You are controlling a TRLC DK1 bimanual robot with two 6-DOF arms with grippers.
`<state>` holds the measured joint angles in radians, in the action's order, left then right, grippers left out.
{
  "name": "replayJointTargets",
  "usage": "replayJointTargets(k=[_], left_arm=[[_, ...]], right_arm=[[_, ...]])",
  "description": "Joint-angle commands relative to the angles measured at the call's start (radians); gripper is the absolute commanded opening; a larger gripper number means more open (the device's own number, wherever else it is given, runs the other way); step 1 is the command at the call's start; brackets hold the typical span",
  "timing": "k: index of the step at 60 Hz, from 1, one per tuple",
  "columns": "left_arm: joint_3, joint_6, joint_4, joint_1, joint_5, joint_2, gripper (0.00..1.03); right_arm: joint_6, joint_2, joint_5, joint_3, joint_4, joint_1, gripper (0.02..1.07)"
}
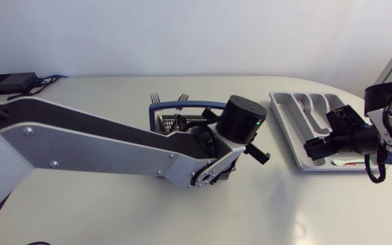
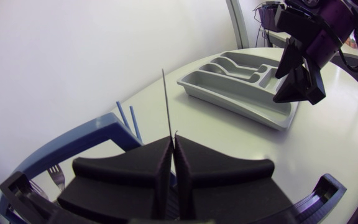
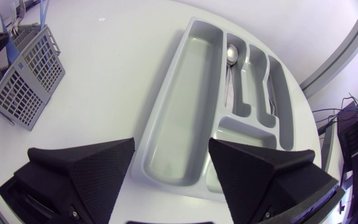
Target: Sort the cutlery from the basket into the organizer compartments.
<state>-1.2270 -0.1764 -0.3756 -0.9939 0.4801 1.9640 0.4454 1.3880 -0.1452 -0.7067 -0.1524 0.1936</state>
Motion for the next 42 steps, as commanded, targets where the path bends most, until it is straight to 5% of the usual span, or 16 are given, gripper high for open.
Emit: replayJointTargets(k=[1,25,42], left_arm=[[0.063,-0.025,0.009,-0.026,0.000,-0.030,0.03],[0.189,-0.066,-0.072,-0.028,-0.006,-0.229,0.03],[0.187,0.009,-0.071,0.029,-0.150,-0.335,0.03]], right_arm=[[-0.001,0.006,0.004,0.018,0.008,-0.006,0.88],[-0.027,-0.027,0.033,0.032,-0.007,-0.062,0.88],[-0.036,-0.122,-0.002,0.065,-0.010,-0.115,0.89]])
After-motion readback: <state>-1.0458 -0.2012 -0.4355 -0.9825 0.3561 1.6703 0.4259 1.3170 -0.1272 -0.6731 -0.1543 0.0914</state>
